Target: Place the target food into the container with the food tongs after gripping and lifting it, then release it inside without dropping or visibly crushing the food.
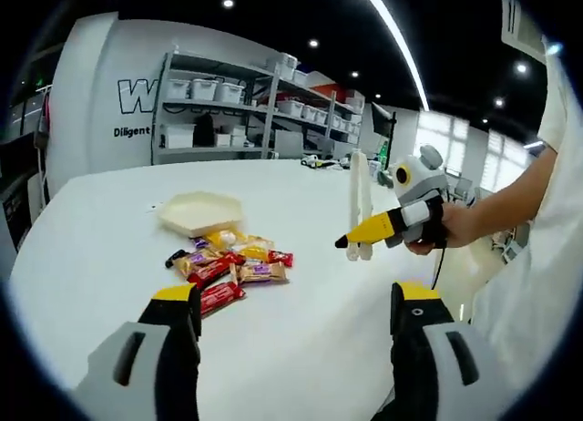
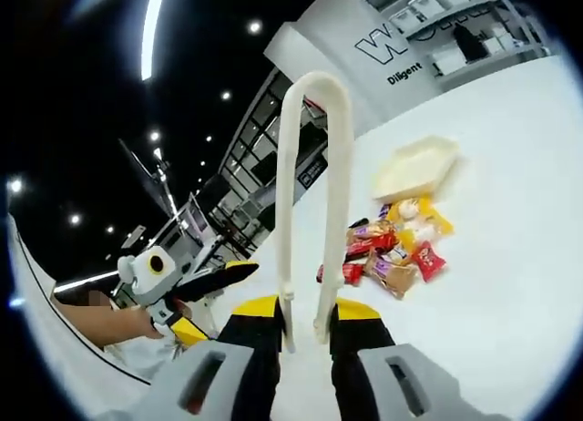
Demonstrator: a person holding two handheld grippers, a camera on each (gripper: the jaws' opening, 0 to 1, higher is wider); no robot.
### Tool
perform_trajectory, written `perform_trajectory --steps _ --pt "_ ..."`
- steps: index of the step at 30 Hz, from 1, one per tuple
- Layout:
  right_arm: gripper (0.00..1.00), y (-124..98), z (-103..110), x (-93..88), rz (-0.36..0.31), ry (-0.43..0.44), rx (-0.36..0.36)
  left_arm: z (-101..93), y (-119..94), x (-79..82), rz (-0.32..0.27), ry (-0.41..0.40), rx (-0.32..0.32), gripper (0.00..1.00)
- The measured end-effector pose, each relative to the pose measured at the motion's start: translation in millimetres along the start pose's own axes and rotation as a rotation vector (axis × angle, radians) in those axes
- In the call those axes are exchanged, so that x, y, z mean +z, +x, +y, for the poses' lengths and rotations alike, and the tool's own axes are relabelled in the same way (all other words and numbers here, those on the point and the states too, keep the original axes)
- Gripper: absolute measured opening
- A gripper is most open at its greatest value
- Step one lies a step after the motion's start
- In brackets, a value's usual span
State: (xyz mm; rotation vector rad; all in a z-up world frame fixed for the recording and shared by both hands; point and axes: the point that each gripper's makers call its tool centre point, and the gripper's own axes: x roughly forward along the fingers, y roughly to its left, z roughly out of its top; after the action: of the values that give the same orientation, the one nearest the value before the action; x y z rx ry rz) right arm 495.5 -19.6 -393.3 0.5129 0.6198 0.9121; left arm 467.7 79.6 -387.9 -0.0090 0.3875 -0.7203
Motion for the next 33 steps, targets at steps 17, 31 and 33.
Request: perform_trajectory --steps 17,31,33 --pt "0.15 5.7 -15.8 8.1 0.009 -0.051 -0.048 25.3 -14.7 -15.0 0.036 -0.087 0.138 0.9" --pt "0.13 11.6 -41.6 24.2 0.001 -0.125 -0.142 22.4 -18.5 -29.2 0.099 -0.086 0.162 0.99" --pt "0.13 13.2 -49.0 27.3 -0.003 -0.14 -0.166 20.7 -18.6 -27.8 0.099 -0.061 0.166 0.99"
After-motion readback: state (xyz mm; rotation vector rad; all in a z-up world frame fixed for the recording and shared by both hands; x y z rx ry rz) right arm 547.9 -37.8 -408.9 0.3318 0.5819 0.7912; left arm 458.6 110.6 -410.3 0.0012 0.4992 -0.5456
